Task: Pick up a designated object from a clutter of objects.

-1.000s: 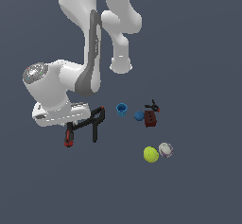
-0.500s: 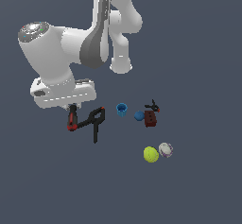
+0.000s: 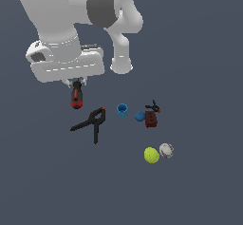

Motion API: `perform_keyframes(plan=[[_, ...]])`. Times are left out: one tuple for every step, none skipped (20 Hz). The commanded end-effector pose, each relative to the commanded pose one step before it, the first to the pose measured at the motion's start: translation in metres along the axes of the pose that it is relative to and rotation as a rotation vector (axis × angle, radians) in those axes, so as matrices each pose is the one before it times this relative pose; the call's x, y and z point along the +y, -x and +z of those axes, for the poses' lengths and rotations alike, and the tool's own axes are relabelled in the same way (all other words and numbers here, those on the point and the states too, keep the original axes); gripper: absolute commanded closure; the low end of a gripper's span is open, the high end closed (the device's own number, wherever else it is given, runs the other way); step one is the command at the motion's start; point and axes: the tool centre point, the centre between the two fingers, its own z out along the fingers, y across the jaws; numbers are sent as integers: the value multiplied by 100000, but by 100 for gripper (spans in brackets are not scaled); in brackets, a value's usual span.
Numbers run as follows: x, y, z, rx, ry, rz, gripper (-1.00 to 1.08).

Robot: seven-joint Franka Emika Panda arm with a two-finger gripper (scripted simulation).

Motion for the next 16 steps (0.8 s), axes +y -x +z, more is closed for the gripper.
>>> perform_keyframes(plan=[[-981, 350, -2339, -39, 51, 34, 108], [-341, 101, -827, 0, 0, 0, 108], [-324, 90, -789, 0, 0, 0, 108], [-306, 78, -748, 0, 0, 0, 108], [-285, 66, -702, 0, 0, 0, 108], [-263, 56, -648, 0, 0, 0, 108], [-240, 49, -593, 0, 0, 0, 108], [-220, 45, -541, 31, -47, -41, 108], [-196, 38, -483, 0, 0, 0, 108], [-174, 32, -429, 0, 0, 0, 108], [-151, 26, -374, 0, 0, 0, 108], [-122, 23, -321, 29, -54, -32, 108], [-106, 11, -266, 0, 0, 0, 108], [-83, 3, -211, 0, 0, 0, 108], [-60, -5, -157, 0, 0, 0, 108], [-37, -13, -103, 0, 0, 0, 108]])
